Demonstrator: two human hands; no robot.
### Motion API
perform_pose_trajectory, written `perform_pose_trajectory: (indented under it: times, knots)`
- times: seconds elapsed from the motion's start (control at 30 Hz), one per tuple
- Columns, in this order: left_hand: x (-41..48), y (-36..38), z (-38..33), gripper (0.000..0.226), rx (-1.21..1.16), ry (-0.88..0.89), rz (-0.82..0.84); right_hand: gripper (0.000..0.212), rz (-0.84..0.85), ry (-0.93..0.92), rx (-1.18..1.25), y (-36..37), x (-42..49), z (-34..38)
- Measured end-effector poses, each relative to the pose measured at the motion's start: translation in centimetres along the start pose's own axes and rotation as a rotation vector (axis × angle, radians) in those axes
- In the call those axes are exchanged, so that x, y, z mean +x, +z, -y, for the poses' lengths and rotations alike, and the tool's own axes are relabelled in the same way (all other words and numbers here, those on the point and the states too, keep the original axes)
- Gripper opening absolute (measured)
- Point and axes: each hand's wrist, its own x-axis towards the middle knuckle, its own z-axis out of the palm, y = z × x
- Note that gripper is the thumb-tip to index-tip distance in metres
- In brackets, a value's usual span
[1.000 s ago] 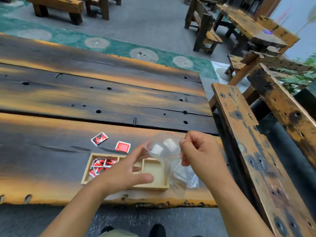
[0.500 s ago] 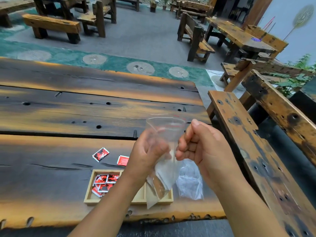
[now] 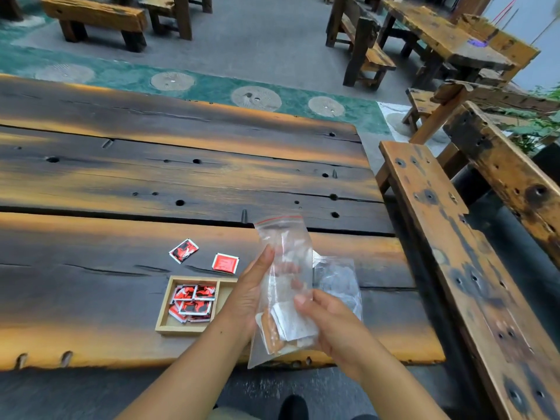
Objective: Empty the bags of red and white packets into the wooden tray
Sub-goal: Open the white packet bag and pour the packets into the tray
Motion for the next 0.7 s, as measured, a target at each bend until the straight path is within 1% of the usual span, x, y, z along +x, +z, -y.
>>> perform_pose_trajectory:
  times: [0.03,0.1,0.13,0.17,0.27,0.37,0.5,0.63,0.7]
  knots:
    - [0.0,-0.3,0.5,0.081,0.002,-0.003,-0.012,0.039,-0.016,0.035,-0.003,-0.1,0.1,-0.5]
    - [0.0,-0.8,1.4,0.063,0.007,-0.014,-0.045,0.044,-0.028,0.097,0.029,-0.3,0.3,-1.6]
    - [0.0,-1.0,1.8,0.051,0.009,-0.039,-0.067,0.046,-0.022,0.122,0.06,-0.3,0.3,-2.0]
    - [0.0,-1.3,2.2,0.045,0.006,-0.078,-0.084,0.046,-0.013,0.146,0.094,-0.3,0.2,-2.3]
    - [0.3,-2.7,3.6,0.048,-0.02,-0.198,-0.132,0.045,0.001,0.23,0.159,-0.5,0.3,-3.3]
    - [0.5,-3.7,4.6,0.06,-0.019,-0.312,-0.141,0.048,-0.008,0.281,0.177,-0.6,0.5,-4.0]
    - [1.2,-4.1,4.9,0.057,0.027,-0.301,-0.138,0.041,-0.043,0.313,0.237,-0.7,0.9,-4.4]
    - [1.8,-4.7,5.3,0.064,-0.041,-0.414,-0.107,0.036,-0.047,0.34,0.261,-0.6,1.3,-4.9]
    - [2.0,-5.1,5.8,0.065,-0.046,-0.417,-0.111,0.038,-0.07,0.35,0.3,-0.6,1.3,-5.3]
